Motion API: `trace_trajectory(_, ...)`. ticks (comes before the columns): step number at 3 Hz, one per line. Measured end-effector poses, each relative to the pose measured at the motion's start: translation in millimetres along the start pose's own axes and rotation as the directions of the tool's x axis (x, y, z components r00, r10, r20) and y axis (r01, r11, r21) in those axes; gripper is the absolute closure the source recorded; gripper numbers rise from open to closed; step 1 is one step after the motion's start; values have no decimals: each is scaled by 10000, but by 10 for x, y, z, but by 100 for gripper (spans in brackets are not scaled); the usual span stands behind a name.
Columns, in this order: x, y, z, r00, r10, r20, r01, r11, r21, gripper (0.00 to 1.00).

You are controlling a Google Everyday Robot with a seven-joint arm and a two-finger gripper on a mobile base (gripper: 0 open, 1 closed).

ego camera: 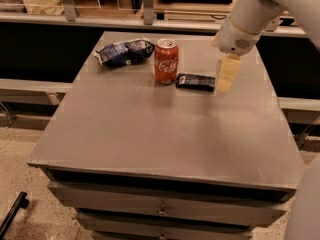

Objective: Move rxbar blueberry near coke can

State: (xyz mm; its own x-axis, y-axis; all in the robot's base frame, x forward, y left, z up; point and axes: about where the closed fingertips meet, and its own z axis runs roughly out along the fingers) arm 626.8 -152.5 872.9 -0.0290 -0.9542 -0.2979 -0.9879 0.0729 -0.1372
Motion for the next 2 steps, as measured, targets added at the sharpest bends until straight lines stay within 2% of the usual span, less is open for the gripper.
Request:
trace_trajectory(1,367,27,-237,9963,39,856,-82,9987,504,0)
trace_trajectory(2,402,40,-241,9962,92,869,-138,9985,521,0)
